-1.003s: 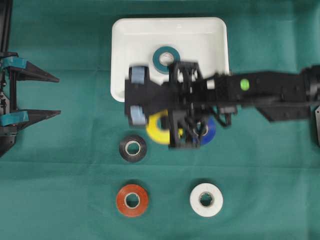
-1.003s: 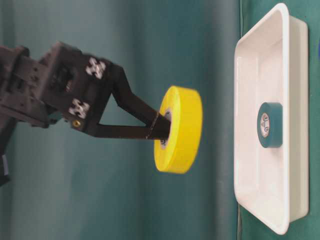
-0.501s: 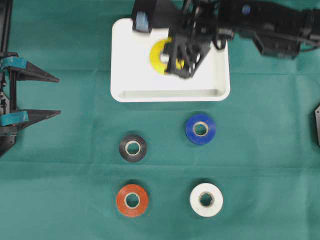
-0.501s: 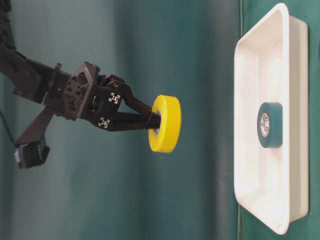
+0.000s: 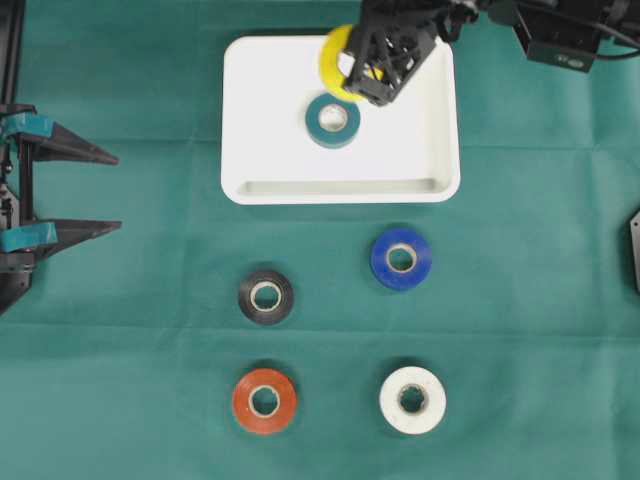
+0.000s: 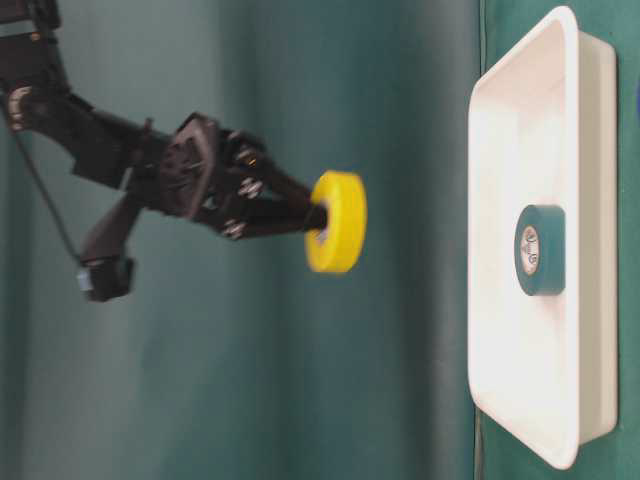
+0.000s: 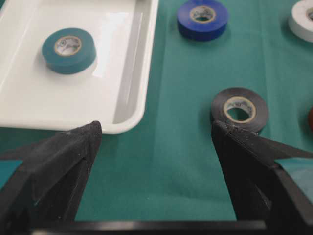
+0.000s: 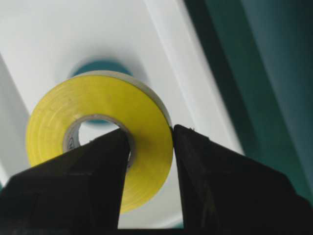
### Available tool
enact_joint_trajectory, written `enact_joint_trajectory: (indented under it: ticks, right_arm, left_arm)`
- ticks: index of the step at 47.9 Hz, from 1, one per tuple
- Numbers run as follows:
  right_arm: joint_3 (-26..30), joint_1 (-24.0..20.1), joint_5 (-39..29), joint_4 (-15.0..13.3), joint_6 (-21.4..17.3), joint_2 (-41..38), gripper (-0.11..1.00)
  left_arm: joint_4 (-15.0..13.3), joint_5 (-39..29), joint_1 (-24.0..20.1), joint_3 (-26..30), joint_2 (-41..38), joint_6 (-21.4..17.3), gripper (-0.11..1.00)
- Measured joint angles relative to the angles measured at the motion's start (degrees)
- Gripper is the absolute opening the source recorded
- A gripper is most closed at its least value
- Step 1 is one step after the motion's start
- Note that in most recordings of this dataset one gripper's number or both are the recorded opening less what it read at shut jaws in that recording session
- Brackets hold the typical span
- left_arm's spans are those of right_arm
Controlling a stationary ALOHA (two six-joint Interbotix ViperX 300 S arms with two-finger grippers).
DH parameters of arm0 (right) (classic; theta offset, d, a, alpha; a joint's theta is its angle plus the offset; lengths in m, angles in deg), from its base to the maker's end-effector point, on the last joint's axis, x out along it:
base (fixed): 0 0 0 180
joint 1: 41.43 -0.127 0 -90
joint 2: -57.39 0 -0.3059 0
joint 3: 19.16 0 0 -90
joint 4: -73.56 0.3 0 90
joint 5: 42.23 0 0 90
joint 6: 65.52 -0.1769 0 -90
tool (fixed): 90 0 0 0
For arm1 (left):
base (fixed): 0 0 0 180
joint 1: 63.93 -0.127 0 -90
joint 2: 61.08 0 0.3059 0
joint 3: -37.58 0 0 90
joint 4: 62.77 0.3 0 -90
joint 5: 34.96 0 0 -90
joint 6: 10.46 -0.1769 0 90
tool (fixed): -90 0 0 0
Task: Pick up the tape from a random location and place it into the white case.
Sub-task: 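Carry the yellow roll with the right gripper over the white tray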
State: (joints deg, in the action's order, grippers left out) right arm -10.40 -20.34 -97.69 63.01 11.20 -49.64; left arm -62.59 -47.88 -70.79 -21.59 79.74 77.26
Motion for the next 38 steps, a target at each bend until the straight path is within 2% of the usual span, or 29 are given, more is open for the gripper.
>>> enact_joint_trajectory:
  ticks: [21, 38]
  right_arm:
    - [-14.68, 1.67, 4.13, 0.09, -0.88, 10.72, 0.31]
    - [-16.08, 1.93, 5.8, 0.09, -0.88, 11.87, 0.31]
  left_arm:
    - [0.0, -0.09, 0.0, 0.0, 0.0, 0.0, 0.95]
    - [0.0, 0.0, 0.0, 0.0, 0.0, -0.09, 0.95]
